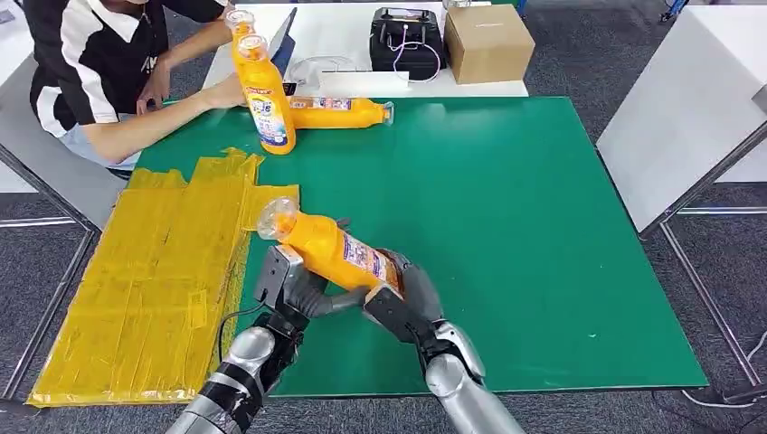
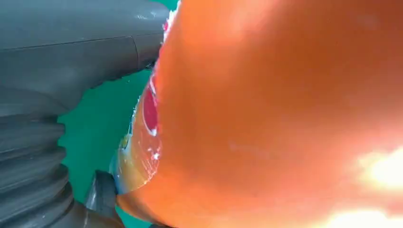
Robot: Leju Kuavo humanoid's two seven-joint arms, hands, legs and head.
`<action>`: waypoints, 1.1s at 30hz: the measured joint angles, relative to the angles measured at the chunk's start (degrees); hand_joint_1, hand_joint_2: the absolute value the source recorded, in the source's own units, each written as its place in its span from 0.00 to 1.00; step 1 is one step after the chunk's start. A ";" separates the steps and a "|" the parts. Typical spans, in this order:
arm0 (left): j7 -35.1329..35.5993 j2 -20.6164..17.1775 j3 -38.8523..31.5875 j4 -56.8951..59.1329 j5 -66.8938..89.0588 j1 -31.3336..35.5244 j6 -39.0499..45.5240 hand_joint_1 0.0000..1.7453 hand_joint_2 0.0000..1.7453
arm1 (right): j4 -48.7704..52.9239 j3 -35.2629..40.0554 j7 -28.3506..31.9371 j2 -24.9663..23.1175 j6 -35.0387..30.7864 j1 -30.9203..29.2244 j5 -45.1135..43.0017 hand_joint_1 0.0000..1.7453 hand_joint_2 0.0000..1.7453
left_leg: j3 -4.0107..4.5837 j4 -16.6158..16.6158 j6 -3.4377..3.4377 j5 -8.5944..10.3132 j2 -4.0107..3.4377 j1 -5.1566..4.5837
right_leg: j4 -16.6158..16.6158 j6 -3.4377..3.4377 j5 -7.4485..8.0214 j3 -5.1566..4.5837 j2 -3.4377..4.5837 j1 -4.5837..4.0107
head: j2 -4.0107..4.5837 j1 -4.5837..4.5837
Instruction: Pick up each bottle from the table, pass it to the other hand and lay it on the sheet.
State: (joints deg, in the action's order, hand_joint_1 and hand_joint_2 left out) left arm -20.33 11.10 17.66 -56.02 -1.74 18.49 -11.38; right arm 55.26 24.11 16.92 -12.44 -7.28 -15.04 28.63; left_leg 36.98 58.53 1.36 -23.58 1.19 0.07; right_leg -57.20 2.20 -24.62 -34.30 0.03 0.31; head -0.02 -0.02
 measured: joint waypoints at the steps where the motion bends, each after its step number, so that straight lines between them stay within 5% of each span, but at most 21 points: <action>1: -0.04 0.00 -0.02 -0.02 -0.80 -0.07 -0.49 1.00 1.00 | -0.31 0.04 0.07 -0.09 0.00 -0.09 -0.04 1.00 1.00 | 0.00 0.00 0.00 0.00 0.00 0.00 | 0.00 0.00 0.00 0.00 0.00 0.00 | 0.00 0.00; 19: -1.40 0.00 -0.90 -2.58 -3.68 -1.89 -1.08 1.00 1.00 | -2.34 0.74 1.51 -0.72 -0.55 -0.74 -1.11 1.00 1.00 | -0.01 0.00 0.00 0.00 -0.01 0.00 | 0.00 0.00 0.00 -0.02 0.01 0.00 | 0.00 0.00; 20: -1.55 0.00 -0.92 -2.60 -3.72 -1.92 -1.08 1.00 1.00 | -2.36 0.74 1.62 -0.72 -0.57 -0.74 -1.16 0.66 1.00 | -0.01 0.00 0.00 0.00 -0.01 0.00 | 0.00 0.00 0.00 -0.02 0.01 0.00 | 0.00 -0.02; 21: -1.75 0.00 -0.92 -2.69 -3.81 -1.99 -1.08 1.00 1.00 | -2.36 0.74 1.73 -0.74 -0.59 -0.73 -1.27 0.00 1.00 | -0.01 0.00 0.00 0.00 -0.01 0.00 | 0.00 0.00 0.00 -0.02 0.01 0.00 | 0.00 0.00; 22: -2.03 0.00 -0.92 -2.97 -3.92 -2.16 -1.05 1.00 1.00 | -2.36 0.76 2.01 -0.74 -0.59 -0.71 -1.46 0.00 1.00 | -0.01 0.00 0.00 0.00 -0.02 0.00 | 0.00 0.00 0.00 -0.02 0.01 0.00 | 0.00 0.00; 23: -2.21 0.00 -0.92 -3.28 -3.94 -2.31 -0.94 1.00 1.00 | -2.34 0.79 2.23 -0.76 -0.61 -0.70 -1.72 0.00 0.00 | -0.01 0.00 0.00 0.00 -0.02 0.00 | 0.00 0.00 0.00 -0.02 0.01 0.00 | 0.00 0.00; 27: -3.28 -0.02 -0.72 -5.01 2.59 -2.32 5.10 1.00 1.00 | 0.11 0.68 3.00 -0.85 0.35 0.91 -6.32 0.00 0.00 | 0.00 0.00 0.00 0.00 0.02 0.00 | 0.00 0.00 0.00 -0.03 -0.01 0.00 | 0.00 0.00; 33: 1.84 -1.93 1.11 -4.83 39.82 0.33 34.32 1.00 1.00 | 9.73 -0.99 3.21 -0.28 2.38 4.85 -12.74 0.00 0.00 | 0.02 0.00 -0.01 0.00 -0.02 0.00 | 0.00 0.00 0.00 -0.06 0.00 0.00 | 0.00 -0.02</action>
State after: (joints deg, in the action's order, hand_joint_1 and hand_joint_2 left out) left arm -18.49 9.18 18.77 -60.85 38.07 18.81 22.94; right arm 64.99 23.12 20.13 -12.72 -4.89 -10.19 15.89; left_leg 36.99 58.53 1.35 -23.58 1.17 0.07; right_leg -57.19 2.20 -24.61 -34.37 0.03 0.31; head -0.02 -0.04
